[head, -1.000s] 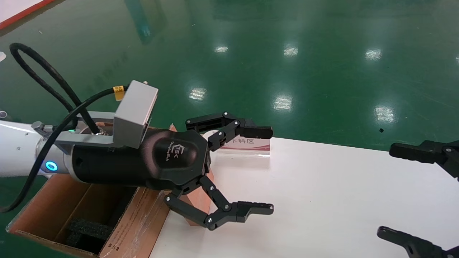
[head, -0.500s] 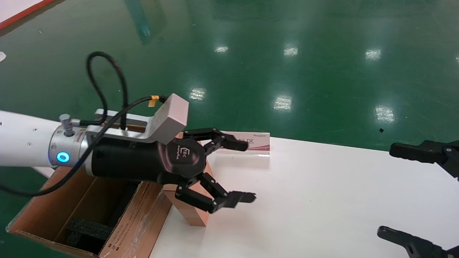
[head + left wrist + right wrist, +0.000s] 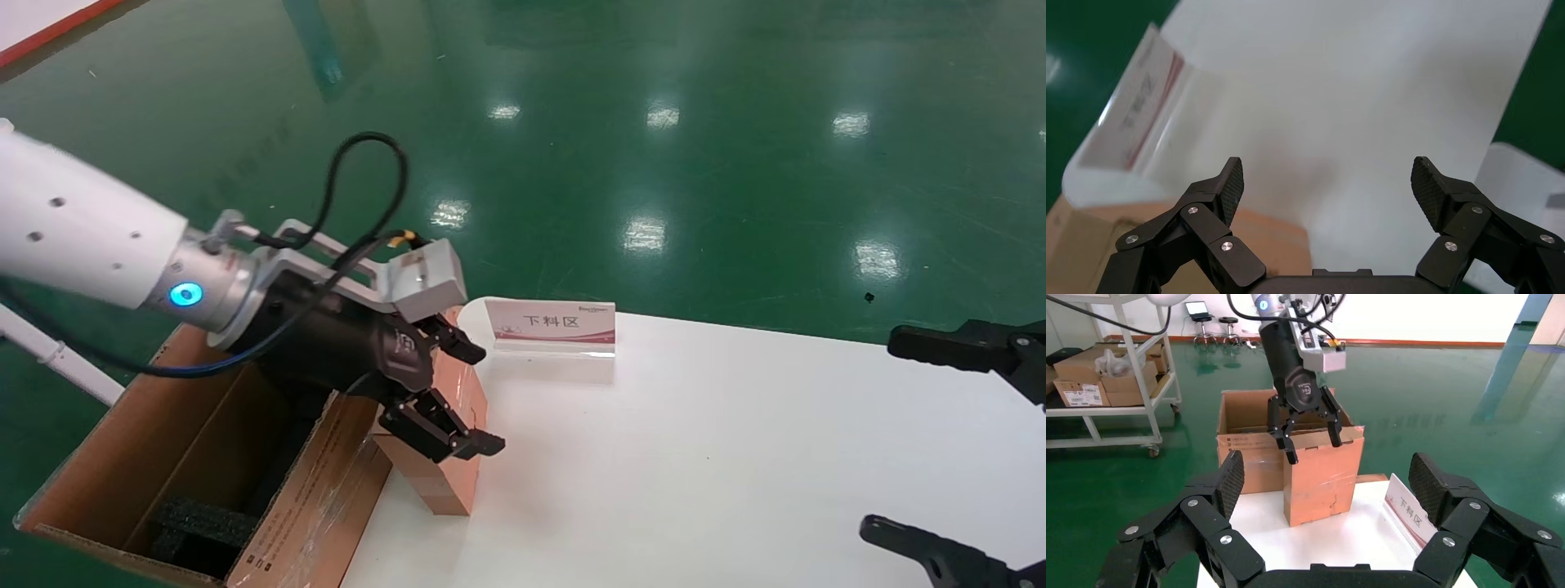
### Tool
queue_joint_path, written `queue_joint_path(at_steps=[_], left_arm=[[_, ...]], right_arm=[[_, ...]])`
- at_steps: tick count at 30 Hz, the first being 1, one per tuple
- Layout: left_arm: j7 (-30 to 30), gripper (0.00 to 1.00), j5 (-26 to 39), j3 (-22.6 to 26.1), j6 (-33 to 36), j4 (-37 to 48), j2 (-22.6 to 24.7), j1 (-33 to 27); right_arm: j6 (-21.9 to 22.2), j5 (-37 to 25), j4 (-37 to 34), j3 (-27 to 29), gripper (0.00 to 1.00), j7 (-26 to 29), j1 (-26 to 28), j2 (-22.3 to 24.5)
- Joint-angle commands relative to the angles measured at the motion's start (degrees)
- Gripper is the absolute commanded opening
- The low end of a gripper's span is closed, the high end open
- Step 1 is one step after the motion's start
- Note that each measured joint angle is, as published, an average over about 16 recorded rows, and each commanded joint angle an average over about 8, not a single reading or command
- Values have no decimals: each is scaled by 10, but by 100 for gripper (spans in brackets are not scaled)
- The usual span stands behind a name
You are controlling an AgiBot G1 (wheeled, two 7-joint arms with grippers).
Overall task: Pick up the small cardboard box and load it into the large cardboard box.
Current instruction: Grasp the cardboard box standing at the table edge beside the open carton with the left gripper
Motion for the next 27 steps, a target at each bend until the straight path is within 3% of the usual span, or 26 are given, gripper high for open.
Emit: queue_joint_path(at_steps=[1, 7, 16, 27], left_arm=[[-25, 100, 19, 39, 5, 0, 9, -32], [-114, 100, 37, 141, 2, -1, 26, -116], [-201, 100, -2, 263, 3, -1, 39, -211], [-328, 100, -1, 461, 4, -2, 104, -335]], right_arm=[[0, 0, 0, 0, 100, 0, 0, 0], [0, 0, 0, 0, 100, 0, 0, 0], [0, 0, 0, -1, 100, 0, 0, 0], [1, 1, 0, -1, 100, -1, 0, 0]])
